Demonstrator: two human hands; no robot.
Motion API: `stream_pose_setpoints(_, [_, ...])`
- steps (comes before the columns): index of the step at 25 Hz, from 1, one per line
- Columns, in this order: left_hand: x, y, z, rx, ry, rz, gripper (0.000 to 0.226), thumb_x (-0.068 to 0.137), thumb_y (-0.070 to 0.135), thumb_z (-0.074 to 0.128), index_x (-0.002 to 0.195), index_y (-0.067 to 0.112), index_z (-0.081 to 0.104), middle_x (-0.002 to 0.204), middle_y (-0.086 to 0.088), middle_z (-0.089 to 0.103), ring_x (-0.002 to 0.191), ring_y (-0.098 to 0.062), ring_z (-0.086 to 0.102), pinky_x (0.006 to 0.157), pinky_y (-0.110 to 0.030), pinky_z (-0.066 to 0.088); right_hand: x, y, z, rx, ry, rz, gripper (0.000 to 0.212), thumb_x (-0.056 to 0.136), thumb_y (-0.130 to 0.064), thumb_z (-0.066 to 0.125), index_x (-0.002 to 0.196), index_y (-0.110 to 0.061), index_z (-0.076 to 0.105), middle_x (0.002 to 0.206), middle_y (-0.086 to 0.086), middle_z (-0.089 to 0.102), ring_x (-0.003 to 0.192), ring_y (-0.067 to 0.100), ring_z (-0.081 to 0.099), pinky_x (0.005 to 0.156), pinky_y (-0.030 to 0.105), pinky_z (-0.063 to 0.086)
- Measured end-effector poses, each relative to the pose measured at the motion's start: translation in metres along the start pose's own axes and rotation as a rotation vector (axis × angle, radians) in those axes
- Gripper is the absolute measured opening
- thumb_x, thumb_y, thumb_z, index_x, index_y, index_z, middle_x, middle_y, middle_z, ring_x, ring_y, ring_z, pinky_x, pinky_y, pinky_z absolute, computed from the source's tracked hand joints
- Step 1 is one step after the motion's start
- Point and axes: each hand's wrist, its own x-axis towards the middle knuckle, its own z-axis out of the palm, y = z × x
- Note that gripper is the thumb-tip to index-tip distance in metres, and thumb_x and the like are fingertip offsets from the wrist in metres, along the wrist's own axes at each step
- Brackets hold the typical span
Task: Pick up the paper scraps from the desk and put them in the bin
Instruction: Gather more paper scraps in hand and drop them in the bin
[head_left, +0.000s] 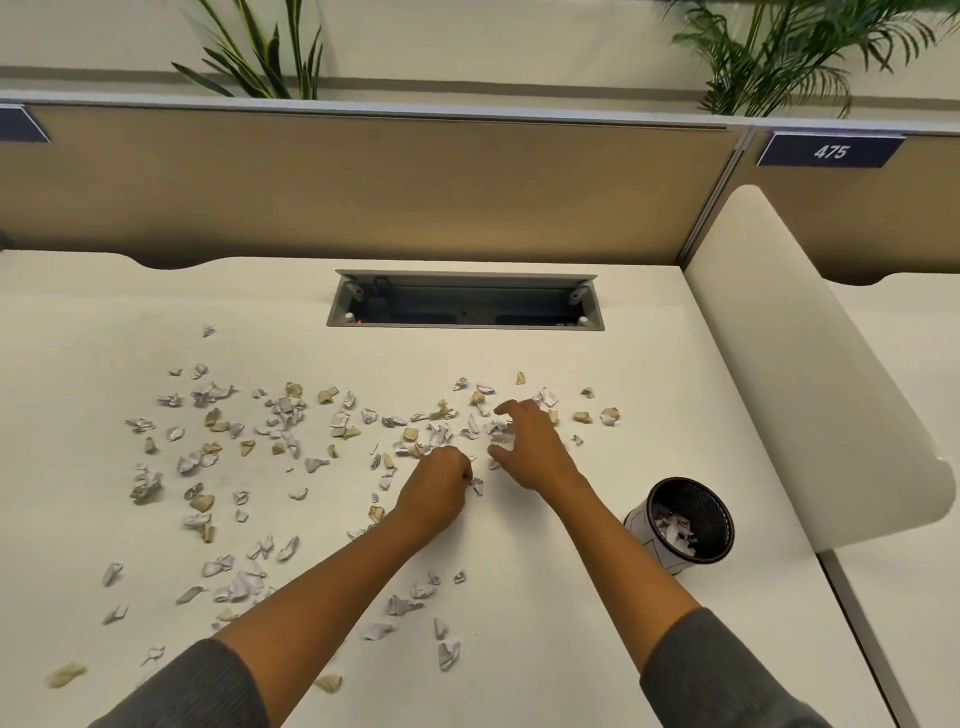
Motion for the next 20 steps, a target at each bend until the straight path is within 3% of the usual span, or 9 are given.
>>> stream_pose_setpoints(4, [-0.001,-0.002,-0.011,-0.153,0.044,-0.079,0.015,0.086,0.002,0.063,0.091,0.005,0.076,0.090,-0.008,0.075,0.084,-0.019,0.068,0.073,-0.026,0.051,0.013,-0.006,0.007,-0.137,-0.133,-0.081,0.059,0.093,-0.031,0.063,0.146,-0.017,0.040,0.153,0.005,0.032,0.138,0.027,0.035,0.109,0.038,0.038])
stream_pose_setpoints(9, [-0.002,-0.006,-0.030,-0.294,0.128,-0.151,0.015,0.082,0.001,0.065,0.085,0.008,0.078,0.085,-0.004,0.075,0.071,-0.010,0.063,0.066,-0.014,0.042,-0.002,-0.004,0.022,-0.302,-0.169,-0.103,0.059,0.093,-0.049,0.057,0.141,-0.017,0.044,0.147,0.004,0.039,0.134,0.026,0.037,0.102,0.042,0.044])
stream_pose_setpoints(13, [-0.006,-0.003,-0.040,-0.338,0.152,-0.176,0.013,0.081,0.002,0.067,0.083,0.008,0.078,0.084,-0.004,0.075,0.071,-0.010,0.063,0.068,-0.016,0.045,-0.022,-0.004,0.038,-0.302,-0.093,-0.121,0.041,0.094,-0.030,0.058,0.130,-0.012,0.052,0.135,0.006,0.048,0.124,0.027,0.044,0.091,0.040,0.048])
stream_pose_setpoints(17, [-0.013,0.008,-0.041,-0.373,0.136,-0.190,0.010,0.081,0.003,0.069,0.083,0.007,0.078,0.082,-0.005,0.075,0.070,-0.010,0.063,0.068,-0.016,0.045,-0.038,-0.006,0.048,-0.357,-0.004,-0.167,0.018,0.096,-0.003,0.045,0.106,-0.006,0.060,0.110,0.012,0.057,0.103,0.030,0.054,0.070,0.037,0.044])
stream_pose_setpoints(20, [-0.020,0.017,-0.042,-0.404,0.129,-0.189,0.009,0.080,0.003,0.070,0.082,0.007,0.078,0.078,-0.005,0.075,0.072,-0.013,0.066,0.067,-0.018,0.047,-0.048,-0.004,0.049,-0.329,0.017,-0.158,0.012,0.095,-0.002,0.050,0.097,-0.004,0.061,0.103,0.014,0.058,0.094,0.030,0.057,0.067,0.036,0.043])
